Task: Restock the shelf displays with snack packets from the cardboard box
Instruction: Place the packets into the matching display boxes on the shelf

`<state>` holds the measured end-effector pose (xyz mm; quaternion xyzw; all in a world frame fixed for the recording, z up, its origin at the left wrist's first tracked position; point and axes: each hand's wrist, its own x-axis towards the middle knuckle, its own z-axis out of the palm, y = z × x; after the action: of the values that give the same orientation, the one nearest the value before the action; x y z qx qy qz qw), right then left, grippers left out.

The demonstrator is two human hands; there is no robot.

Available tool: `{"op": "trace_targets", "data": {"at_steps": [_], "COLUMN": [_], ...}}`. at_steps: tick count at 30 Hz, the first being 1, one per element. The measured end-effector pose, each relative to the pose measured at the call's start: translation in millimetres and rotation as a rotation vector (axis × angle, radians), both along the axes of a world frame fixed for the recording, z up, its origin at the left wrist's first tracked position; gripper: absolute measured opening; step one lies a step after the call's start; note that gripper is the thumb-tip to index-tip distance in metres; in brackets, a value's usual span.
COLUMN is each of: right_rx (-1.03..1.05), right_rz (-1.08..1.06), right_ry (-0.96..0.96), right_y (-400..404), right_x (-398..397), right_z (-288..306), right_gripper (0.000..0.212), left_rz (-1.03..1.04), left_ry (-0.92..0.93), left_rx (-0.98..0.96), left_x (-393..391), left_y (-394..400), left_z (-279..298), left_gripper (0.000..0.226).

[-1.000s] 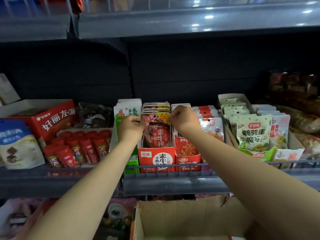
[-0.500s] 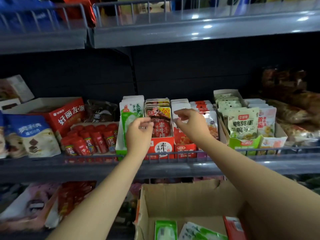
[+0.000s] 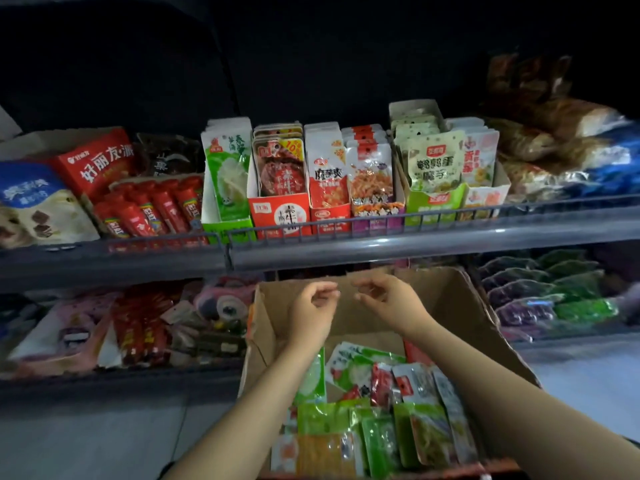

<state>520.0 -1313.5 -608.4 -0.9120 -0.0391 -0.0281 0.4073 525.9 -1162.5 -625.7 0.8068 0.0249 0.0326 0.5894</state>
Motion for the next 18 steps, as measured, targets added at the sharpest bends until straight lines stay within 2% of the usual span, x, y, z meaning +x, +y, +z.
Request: {"op": "trace_targets", "data": {"at_steps": [10,14,18], "right_rx": [-0.102,-0.138,-0.175], "right_rz": [-0.034,0.024,0.067], "right_ry": [0.376,0.503,0.560], "right_y": [-31.0,-32.4,-28.2], "right_x": [0.5,11.1,21.5], "right_z": [-97.1,-127.0,-147.5], "right_gripper": [0.025,0.029,0.031], "left_rz": [0.009,-0.067,-0.196], "left_ry": [0.296,0.480,0.549], "left_rx": [0.193,0.279,0.377], "left_x": [6.2,14.7,20.2], "left_y": [-14.0,-13.1,-8.4], "left_z": [-91.6,-119.2,-136.3], "left_gripper": [0.012,0.030,0.045]}}
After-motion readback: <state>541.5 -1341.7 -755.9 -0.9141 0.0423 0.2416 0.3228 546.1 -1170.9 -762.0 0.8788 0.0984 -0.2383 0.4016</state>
